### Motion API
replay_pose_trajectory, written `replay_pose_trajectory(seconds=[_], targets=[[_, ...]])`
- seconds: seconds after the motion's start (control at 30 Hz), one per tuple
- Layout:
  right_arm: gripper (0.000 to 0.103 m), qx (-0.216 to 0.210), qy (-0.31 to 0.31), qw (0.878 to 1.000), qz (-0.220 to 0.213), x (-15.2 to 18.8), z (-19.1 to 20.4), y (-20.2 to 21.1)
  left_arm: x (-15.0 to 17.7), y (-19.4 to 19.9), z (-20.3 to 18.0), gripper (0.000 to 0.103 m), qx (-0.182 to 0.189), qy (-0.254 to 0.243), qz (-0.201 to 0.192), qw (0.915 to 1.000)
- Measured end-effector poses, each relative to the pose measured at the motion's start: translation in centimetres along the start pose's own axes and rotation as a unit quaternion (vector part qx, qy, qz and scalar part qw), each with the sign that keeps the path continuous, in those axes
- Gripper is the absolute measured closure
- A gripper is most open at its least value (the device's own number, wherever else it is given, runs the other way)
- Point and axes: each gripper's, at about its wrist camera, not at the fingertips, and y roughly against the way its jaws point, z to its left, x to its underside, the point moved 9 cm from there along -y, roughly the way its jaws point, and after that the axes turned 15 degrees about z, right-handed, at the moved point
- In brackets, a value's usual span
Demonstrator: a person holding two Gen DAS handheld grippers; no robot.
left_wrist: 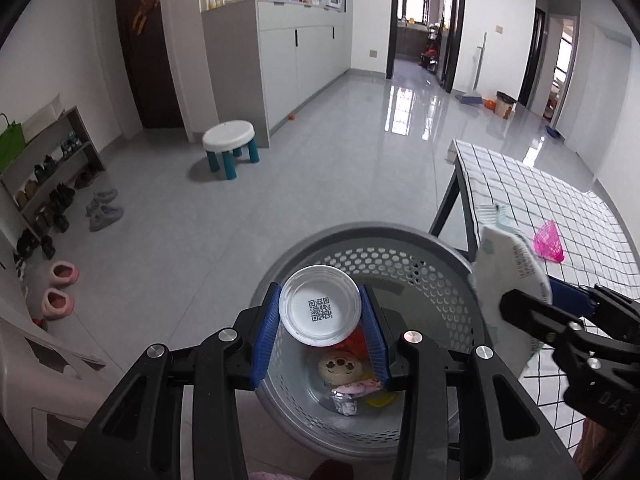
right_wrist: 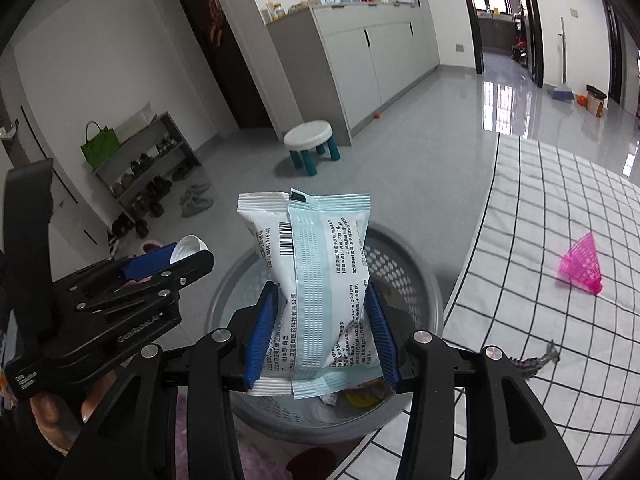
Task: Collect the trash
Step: 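Carry the wrapper and white cap over the basket with both tools, then open both tools to drop the wrapper and cap into the basket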
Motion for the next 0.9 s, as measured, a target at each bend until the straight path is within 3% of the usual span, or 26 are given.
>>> replay_pose_trajectory(seconds=[0.47,0.53,0.63,0.67,0.7,0.73,0.9], targets=[[0.059,0.023,-0.015,0.999,0.045,1.2,-1.4,-3.8,1.9,-3.1,0.4,0.063,0.011,0.002,0.036,0.9993],[0.059,0.025,-0.016,0.999,0.046,1.1,-1.5,-3.7,1.9,-3.1,0.4,0.059,0.010,0.003,0.038,0.9992],[0.058,0.029,-0.016,0.999,0.043,1.0,-1.6,-3.6,2.0,-2.9,0.8,0.042,0.009,0.008,0.036,0.9993],[0.050,0.030,-0.015,0.999,0.042,0.9,-1.6,-3.6,2.0,-2.9,0.9,0.034,0.009,0.009,0.035,0.9993],[0.034,0.030,-0.015,0.999,0.040,0.8,-1.6,-3.4,2.1,-2.8,0.9,0.032,0.008,0.010,0.034,0.9993],[0.030,0.028,-0.016,0.999,0.036,0.8,-1.5,-3.3,2.1,-2.6,1.0,0.031,0.007,0.012,0.033,0.9994],[0.030,0.034,-0.017,0.999,0.024,0.6,-1.7,-2.7,2.1,-2.5,1.4,0.028,0.005,0.019,0.033,0.9993]])
